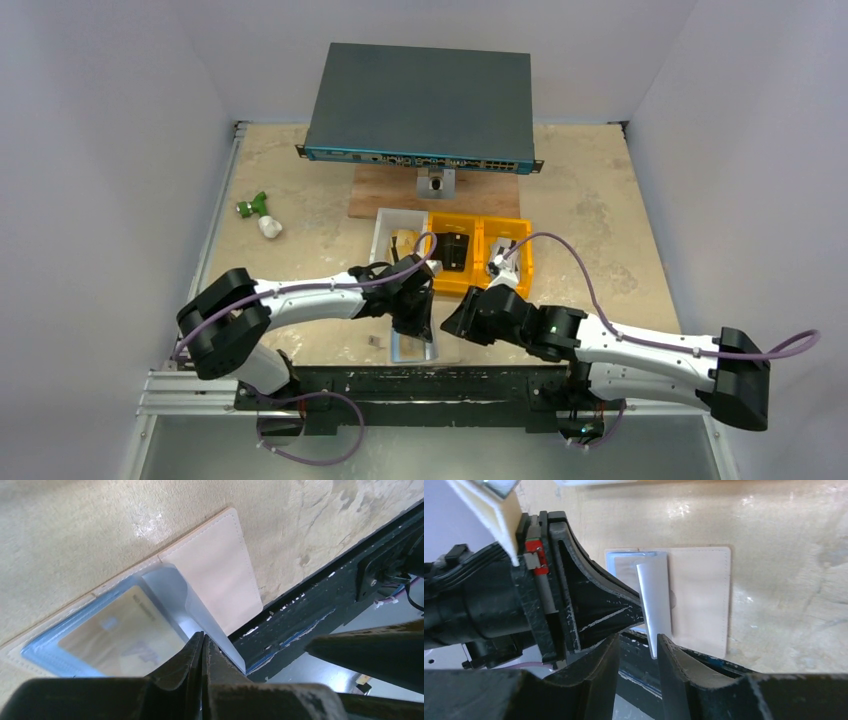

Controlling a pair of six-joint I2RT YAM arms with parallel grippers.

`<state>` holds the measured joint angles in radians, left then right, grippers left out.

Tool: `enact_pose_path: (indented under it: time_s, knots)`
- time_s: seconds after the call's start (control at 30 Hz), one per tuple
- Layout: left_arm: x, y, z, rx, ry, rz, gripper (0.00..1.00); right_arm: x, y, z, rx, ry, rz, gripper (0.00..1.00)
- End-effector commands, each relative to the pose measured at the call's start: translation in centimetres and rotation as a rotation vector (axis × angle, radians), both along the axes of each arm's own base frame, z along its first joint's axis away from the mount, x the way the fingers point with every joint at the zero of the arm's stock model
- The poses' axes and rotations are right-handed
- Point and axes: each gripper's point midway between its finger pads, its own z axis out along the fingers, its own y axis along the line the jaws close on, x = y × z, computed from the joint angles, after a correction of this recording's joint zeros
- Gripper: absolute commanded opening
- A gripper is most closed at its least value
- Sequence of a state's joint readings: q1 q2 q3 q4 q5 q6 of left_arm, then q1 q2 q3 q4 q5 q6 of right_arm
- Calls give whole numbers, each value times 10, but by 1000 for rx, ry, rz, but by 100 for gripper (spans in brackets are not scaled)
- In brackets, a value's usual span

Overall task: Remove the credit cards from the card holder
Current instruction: Remove the credit card from the card holder.

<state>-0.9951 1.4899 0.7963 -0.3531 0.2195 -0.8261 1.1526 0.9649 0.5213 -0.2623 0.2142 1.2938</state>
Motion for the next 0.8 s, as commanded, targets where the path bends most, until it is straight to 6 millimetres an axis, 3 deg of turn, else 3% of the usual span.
enact_pose_path:
  time_s: [0.0,0.23,0.37,0.77]
  knots:
    - [5,-26,10,-91,14,-28,3,2,-18,-7,-38,3,-61,34]
    - [6,-37,19,-135,16,-43,26,6,-11,-7,-79,-12,-38,34]
    - [7,-40,21,-142,27,-43,29,9,-7,-4,-78,-24,-33,34]
    - [21,29,32,-46,-73,93,38,13,22,15,-149,-85,35,34]
